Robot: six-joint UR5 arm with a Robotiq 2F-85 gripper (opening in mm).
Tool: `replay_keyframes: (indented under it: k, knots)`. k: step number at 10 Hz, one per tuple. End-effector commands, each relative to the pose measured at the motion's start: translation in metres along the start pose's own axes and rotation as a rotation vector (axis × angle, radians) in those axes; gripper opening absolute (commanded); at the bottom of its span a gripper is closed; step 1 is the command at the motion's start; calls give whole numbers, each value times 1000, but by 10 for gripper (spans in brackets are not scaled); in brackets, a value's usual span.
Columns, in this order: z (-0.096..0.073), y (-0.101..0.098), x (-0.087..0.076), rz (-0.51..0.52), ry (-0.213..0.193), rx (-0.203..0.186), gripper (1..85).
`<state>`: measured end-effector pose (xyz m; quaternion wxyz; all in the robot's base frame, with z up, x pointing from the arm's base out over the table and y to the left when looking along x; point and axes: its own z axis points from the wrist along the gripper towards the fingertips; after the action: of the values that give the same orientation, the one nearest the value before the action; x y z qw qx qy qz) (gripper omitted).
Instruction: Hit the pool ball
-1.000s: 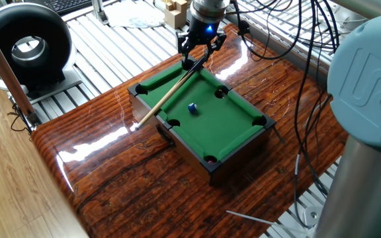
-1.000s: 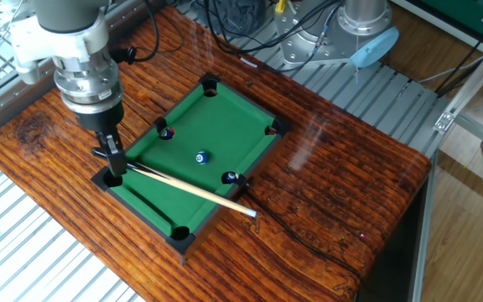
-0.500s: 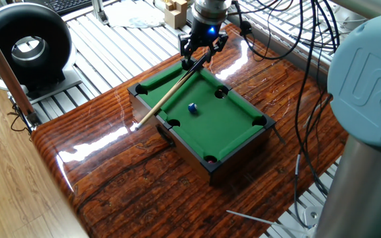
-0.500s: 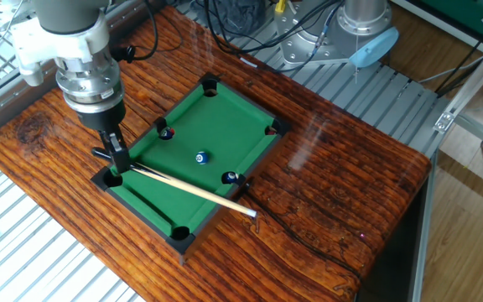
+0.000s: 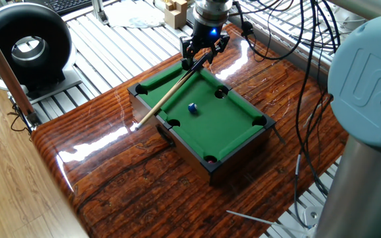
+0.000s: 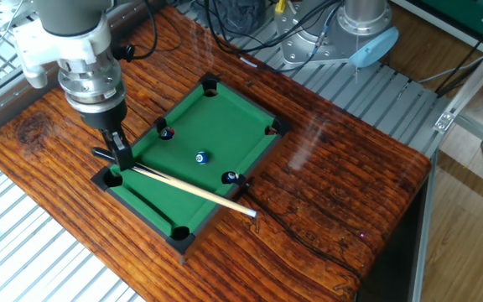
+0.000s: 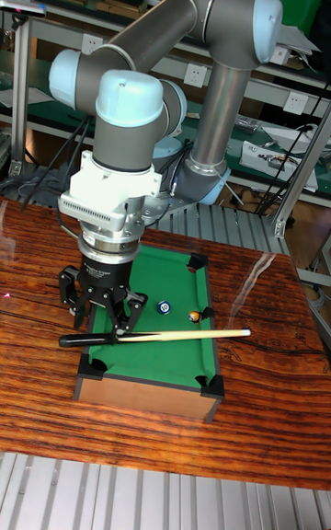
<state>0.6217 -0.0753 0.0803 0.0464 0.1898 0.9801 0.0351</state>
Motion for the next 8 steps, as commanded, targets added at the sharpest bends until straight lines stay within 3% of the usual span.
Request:
replay_keyframes:
  k: [1, 2, 3, 8]
  knots:
    - [-2, -20, 18, 19, 69, 75, 593]
    - [-3, -26, 24, 33, 93, 96, 547]
    - [-3, -21, 23, 38, 88, 79, 547]
    - [-2, -21, -6, 17, -21, 74, 560]
